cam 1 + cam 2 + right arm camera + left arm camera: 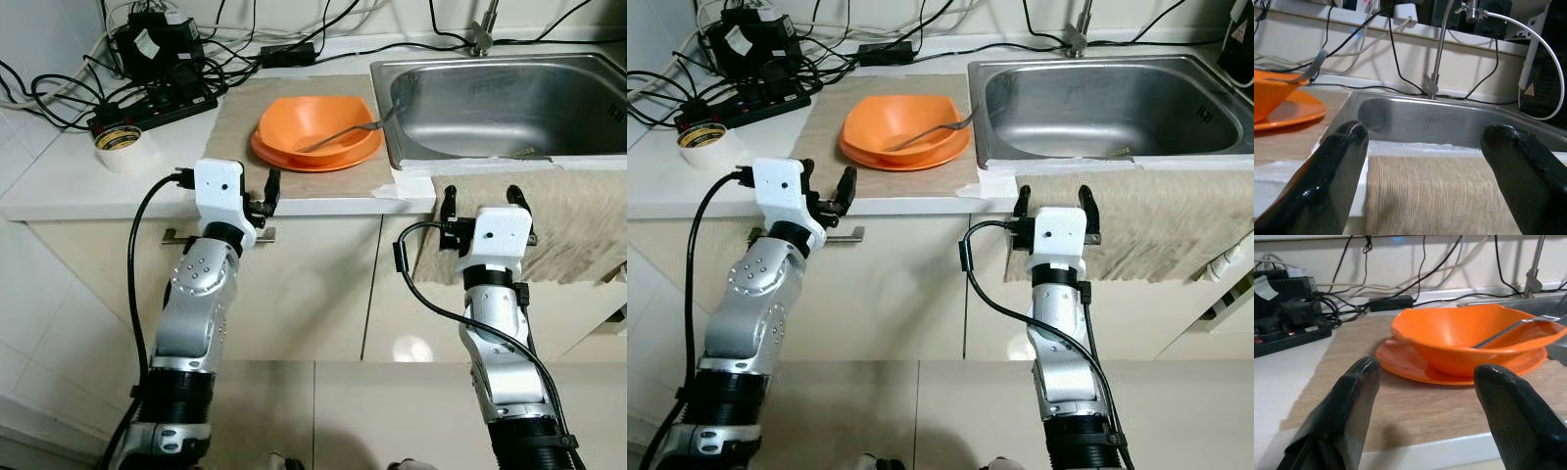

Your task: Kitchen organization

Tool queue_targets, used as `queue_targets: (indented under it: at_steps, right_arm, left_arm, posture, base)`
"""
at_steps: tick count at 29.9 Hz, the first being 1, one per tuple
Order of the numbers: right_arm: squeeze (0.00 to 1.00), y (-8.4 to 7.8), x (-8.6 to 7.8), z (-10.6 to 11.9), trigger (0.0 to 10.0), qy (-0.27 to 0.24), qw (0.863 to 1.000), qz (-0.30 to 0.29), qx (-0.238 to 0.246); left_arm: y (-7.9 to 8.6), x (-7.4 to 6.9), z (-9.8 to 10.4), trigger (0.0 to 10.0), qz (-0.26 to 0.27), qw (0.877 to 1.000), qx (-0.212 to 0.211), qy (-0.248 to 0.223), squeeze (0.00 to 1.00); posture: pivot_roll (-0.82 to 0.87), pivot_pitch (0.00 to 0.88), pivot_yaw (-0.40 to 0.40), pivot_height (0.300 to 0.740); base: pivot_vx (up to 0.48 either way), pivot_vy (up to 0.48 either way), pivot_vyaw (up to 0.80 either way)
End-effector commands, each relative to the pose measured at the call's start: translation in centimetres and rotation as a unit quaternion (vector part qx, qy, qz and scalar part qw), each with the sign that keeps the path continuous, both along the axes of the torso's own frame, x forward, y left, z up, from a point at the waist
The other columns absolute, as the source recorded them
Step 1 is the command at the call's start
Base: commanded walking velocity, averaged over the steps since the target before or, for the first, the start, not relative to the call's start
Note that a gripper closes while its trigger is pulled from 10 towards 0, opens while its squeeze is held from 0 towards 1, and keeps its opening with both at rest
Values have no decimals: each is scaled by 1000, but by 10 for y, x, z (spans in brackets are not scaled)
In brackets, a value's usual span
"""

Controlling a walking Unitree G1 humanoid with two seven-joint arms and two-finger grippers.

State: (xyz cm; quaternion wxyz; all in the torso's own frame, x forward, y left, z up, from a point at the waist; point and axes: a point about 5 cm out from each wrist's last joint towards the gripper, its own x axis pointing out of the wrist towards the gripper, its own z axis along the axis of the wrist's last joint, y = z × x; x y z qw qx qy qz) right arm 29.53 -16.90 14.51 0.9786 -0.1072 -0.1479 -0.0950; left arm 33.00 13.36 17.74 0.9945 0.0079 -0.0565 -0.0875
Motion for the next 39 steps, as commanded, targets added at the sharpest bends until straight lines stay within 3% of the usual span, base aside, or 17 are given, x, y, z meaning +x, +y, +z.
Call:
queue_targets:
  at_steps: [1, 8, 16, 23, 39]
  right_arm:
    - [0, -3, 4, 4, 10000, 2, 1000, 0, 7]
    - [0, -7, 9, 17, 10000, -1, 1000, 22, -7]
    - [0, -6, 8, 17, 10000, 4, 1000, 25, 2]
    - [0, 2, 6, 9, 10000, 13, 1000, 27, 9]
    - [0, 4, 5, 1, 10000, 21, 999, 24, 9]
  left_arm:
    - [5, 4, 2, 10000, -1, 1000, 0, 11, 0]
    - [2, 4, 5, 10000, -18, 1000, 4, 21, 0]
    - [1, 7, 23, 10000, -20, 1000, -11, -11, 0]
    - [-7, 5, 40, 10000, -29, 998, -17, -45, 0]
    - [-26, 1, 48, 10000, -62, 996, -23, -58, 0]
  posture:
    - [-61, 0, 100, 736]
    - [-68, 0, 104, 736]
    - [-69, 0, 105, 736]
    - [-67, 0, 107, 736]
    - [-70, 0, 121, 736]
  base:
    - [0, 0, 0]
    - [0, 0, 0]
    - [34, 0, 0]
    - [423, 0, 0]
    - [469, 0, 0]
